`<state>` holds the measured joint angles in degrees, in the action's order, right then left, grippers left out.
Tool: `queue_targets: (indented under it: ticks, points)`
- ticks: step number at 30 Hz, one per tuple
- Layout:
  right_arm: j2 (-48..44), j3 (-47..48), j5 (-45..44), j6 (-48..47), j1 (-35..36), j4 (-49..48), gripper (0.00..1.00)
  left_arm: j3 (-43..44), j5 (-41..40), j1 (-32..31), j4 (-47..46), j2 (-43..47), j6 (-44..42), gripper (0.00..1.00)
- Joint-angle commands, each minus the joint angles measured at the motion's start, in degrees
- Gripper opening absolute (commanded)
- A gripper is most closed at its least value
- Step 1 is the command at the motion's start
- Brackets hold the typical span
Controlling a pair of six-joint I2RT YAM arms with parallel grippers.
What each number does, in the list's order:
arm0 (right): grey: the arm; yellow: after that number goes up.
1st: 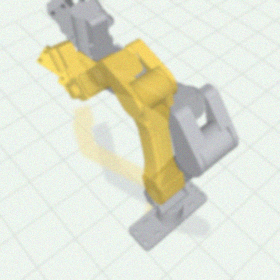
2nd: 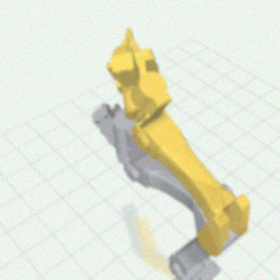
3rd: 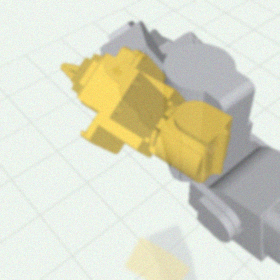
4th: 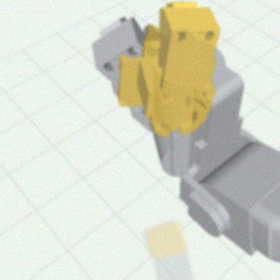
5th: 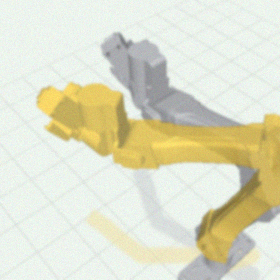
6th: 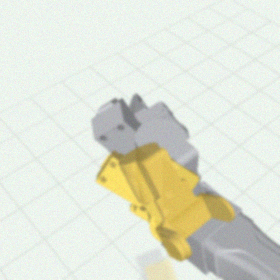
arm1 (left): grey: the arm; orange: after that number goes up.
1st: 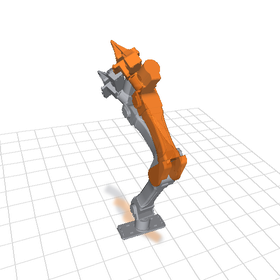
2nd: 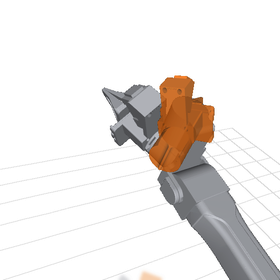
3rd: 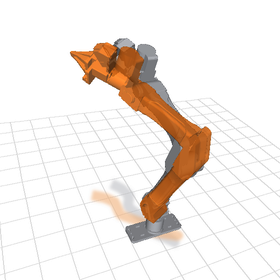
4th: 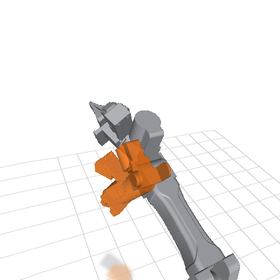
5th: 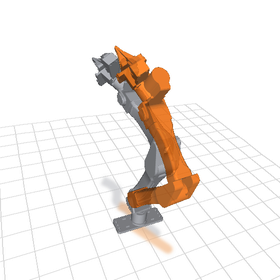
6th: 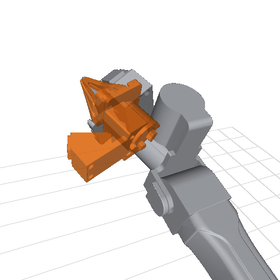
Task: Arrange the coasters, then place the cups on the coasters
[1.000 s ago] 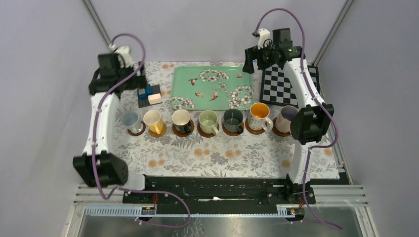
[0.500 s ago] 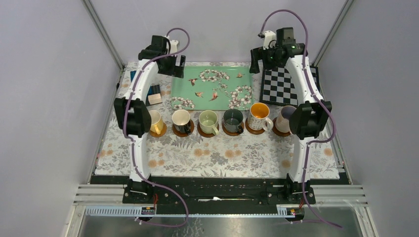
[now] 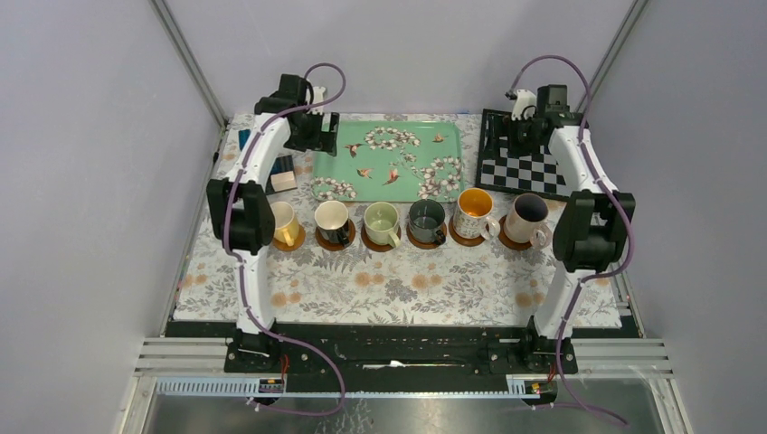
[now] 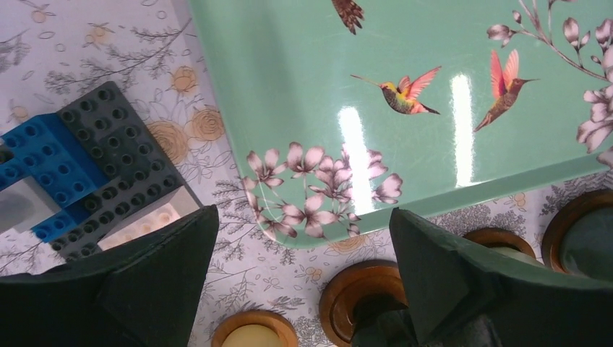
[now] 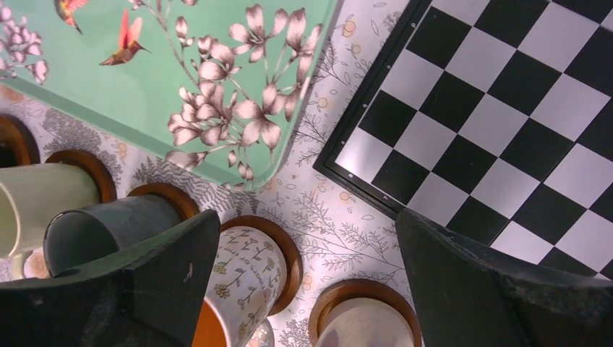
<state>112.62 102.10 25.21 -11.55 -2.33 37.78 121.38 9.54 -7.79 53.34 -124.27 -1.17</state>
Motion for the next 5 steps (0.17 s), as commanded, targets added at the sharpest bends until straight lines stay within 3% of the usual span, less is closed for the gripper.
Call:
queue_targets:
  ticks: [1,5]
  points:
    - [-8.1,-3.3,2.7,-1.3,0.6,-7.3,0.98,-0.3,-2.8,0.5,-3.0,5.8,1.0,0.99]
    - [-9.2,-4.1,3.0,-1.4,0.6,-7.1,0.98,-0.3,-2.8,0.6,-3.3,6.6,1.1,0.99]
